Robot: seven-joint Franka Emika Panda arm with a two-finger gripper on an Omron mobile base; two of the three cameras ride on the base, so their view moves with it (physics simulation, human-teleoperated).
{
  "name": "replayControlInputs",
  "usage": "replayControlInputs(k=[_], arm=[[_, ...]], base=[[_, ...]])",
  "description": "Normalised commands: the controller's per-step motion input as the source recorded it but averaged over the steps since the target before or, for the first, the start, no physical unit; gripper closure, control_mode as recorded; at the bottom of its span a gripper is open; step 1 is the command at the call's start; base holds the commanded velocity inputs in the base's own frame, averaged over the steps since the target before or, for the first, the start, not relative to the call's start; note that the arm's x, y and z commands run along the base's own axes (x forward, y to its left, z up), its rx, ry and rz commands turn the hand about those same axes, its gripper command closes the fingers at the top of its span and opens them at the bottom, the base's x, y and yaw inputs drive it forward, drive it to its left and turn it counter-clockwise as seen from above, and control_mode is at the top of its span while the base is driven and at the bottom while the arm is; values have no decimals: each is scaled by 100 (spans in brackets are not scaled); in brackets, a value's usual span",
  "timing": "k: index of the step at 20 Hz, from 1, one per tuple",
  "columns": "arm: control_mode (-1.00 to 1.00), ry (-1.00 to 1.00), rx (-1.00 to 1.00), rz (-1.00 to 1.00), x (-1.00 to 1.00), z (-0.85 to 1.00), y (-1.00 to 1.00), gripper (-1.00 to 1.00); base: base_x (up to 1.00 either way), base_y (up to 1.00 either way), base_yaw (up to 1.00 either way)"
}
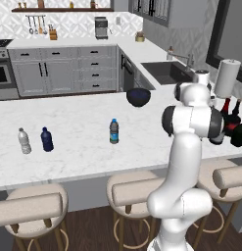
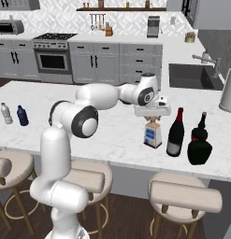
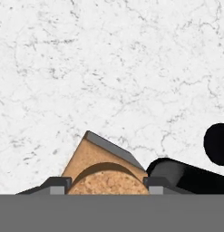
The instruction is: Move the plastic bottles in the middle to the plastics group, and the glass bottles in the middle to the glass group.
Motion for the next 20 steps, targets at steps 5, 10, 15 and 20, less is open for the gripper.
replayControlInputs(k=[5,10,15,20], arm=[[-100,0,0,-6,3,-4,-53,100],[-100,1,5,-3,15,-40,-9,100],[-100,0,7,0,17,-40,1,100],[-100,0,4,0,-2,-18,0,-100]], base=[[0,0,0],[0,0,0],[0,0,0],[0,0,0]])
